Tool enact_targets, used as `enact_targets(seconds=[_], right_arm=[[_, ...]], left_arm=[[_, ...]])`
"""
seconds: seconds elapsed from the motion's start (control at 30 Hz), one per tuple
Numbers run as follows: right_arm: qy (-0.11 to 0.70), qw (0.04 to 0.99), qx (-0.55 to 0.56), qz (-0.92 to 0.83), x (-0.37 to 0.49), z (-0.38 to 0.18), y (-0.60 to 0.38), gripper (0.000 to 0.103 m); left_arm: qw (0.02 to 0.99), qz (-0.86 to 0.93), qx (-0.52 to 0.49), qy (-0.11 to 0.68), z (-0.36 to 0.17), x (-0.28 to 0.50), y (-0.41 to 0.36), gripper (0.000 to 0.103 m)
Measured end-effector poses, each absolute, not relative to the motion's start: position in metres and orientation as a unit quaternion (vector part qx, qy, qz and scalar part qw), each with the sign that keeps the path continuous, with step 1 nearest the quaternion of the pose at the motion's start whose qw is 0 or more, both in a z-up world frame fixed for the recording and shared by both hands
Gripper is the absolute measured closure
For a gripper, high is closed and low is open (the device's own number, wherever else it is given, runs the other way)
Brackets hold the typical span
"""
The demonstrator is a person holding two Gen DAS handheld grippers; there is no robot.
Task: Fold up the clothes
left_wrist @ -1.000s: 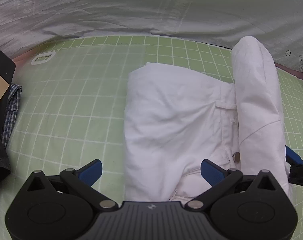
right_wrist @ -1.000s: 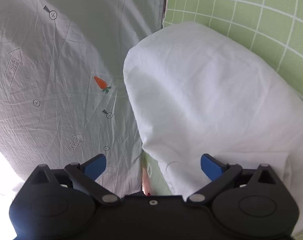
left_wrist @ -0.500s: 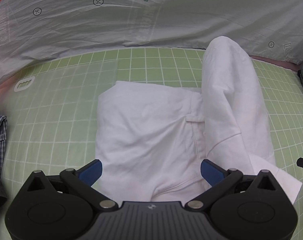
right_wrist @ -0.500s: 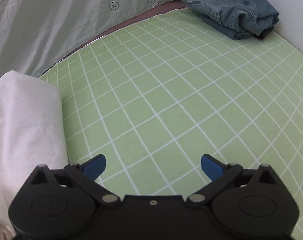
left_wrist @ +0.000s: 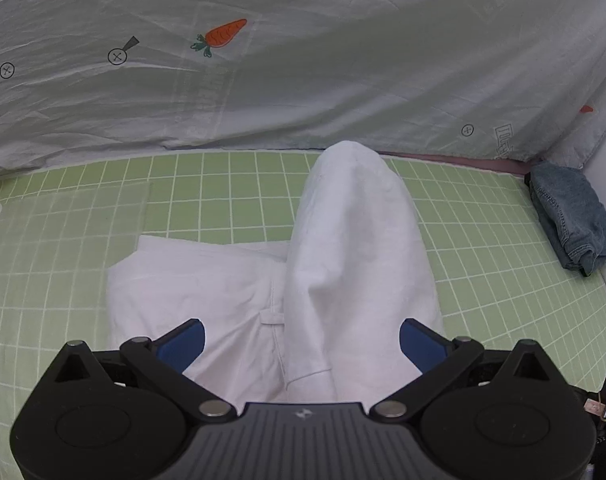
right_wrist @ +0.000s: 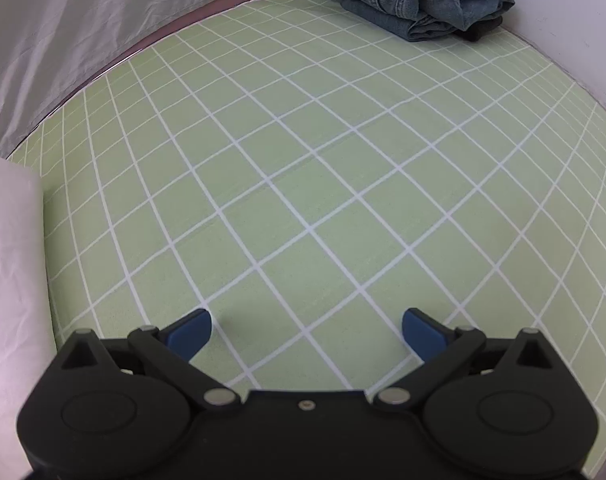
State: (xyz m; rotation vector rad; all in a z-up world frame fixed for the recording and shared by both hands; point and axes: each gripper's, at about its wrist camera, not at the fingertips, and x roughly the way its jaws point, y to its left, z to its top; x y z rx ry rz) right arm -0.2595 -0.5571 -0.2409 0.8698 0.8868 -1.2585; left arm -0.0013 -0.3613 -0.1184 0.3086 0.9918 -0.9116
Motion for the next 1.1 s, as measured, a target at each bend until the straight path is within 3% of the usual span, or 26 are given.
enact_targets(seconds=[0.07, 0.1, 0.23, 0.37, 0.67, 0.83, 0.93, 1.1], right_arm=[[0.395, 0.636, 0.372, -0.549, -0.256, -0.242, -0.558, 0.0], [0.397, 0.637, 0.371, -0.546, -0.255, -0.242, -0.558, 0.0], [0.399, 0.64, 0.371, -0.542, -0.256, -0.241, -0.556, 0.0], [0.402, 0.635, 0.367, -0.548, -0.259, -0.242, -0.554, 0.0], [0.409, 0.635, 0.364, -0.545, -0.251, -0.242, -0.549, 0.0], [0.42, 0.647, 0.353, -0.529, -0.239, -0.24, -0.539, 0.0], [0.429, 0.655, 0.344, -0.518, -0.228, -0.239, -0.535, 0.0], [0.431, 0.678, 0.328, -0.497, -0.209, -0.225, -0.529, 0.0]], left_arm=[[0.766, -0.413, 0.159, 0.466, -0.132, -0.003, -0.373, 0.019], [0.761, -0.413, 0.148, 0.478, -0.138, -0.001, -0.374, 0.03], [0.754, -0.401, 0.121, 0.506, -0.155, 0.004, -0.373, 0.091], [0.763, -0.397, 0.102, 0.5, -0.149, 0.007, -0.36, 0.092], [0.784, -0.446, 0.079, 0.425, -0.073, -0.02, -0.306, 0.093], [0.806, -0.368, 0.014, 0.464, -0.103, 0.024, -0.259, 0.093], [0.819, -0.307, 0.031, 0.483, -0.147, 0.049, -0.243, 0.086], [0.795, -0.281, 0.006, 0.538, -0.189, 0.077, -0.221, 0.063]])
